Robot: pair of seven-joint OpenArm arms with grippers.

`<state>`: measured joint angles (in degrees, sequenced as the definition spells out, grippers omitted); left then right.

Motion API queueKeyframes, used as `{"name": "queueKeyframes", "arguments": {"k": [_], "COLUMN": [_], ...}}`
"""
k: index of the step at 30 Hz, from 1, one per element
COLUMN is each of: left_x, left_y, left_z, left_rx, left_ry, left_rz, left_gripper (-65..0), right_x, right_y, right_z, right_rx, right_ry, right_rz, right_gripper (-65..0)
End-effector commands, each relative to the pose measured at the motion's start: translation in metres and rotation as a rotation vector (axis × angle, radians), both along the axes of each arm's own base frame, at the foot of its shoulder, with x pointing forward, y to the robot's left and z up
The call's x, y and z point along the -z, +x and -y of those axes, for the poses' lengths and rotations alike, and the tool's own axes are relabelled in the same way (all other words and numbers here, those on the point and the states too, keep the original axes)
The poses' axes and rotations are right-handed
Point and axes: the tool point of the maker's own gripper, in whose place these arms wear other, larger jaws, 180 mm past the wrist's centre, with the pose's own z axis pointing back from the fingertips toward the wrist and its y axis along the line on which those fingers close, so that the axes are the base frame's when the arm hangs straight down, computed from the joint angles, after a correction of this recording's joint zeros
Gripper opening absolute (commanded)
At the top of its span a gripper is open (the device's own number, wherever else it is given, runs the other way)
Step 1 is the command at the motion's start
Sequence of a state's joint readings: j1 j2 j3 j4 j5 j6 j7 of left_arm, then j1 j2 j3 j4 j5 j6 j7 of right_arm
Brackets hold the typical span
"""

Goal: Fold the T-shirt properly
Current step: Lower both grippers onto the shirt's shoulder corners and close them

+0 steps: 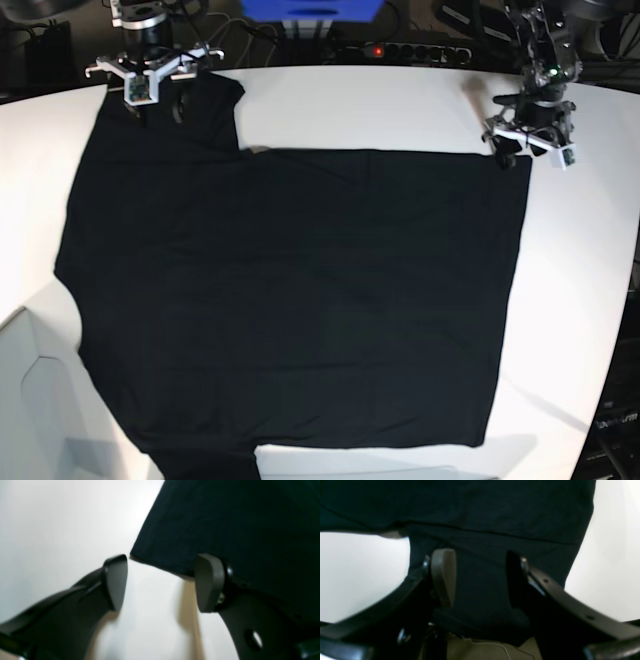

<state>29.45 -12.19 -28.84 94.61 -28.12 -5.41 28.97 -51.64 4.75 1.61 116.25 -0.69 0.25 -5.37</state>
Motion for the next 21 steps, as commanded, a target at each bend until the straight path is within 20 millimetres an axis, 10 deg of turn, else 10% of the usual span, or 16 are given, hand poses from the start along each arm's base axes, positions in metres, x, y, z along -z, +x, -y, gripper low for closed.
{"name": "queueKeyframes", "arguments": {"k": [1, 12, 21], "left_x": [-0.008, 0.009, 0.011], "left_y": [0.006, 0.011, 0.009], "left_z": [-0.005, -0.010, -0.010], "left_rx": [-0.002, -0.024, -0.028], "left_ry": [0.015, -0.005, -0.013], "left_rz": [0.032, 0.007, 0.002], "left_gripper": [-24.2, -25.4, -65.0], "right_x": [-0.007, -0.008, -0.015], "right_y": [0.001, 0.002, 0.013], "right_z": [0.001, 0.011, 0.053], "right_rx": [-0.007, -0.020, 0.056], "right_ry": [-0.005, -0.038, -0.133], "right_rz": [0.025, 0.027, 0.056], "right_gripper": [-32.3, -32.4, -32.0]}}
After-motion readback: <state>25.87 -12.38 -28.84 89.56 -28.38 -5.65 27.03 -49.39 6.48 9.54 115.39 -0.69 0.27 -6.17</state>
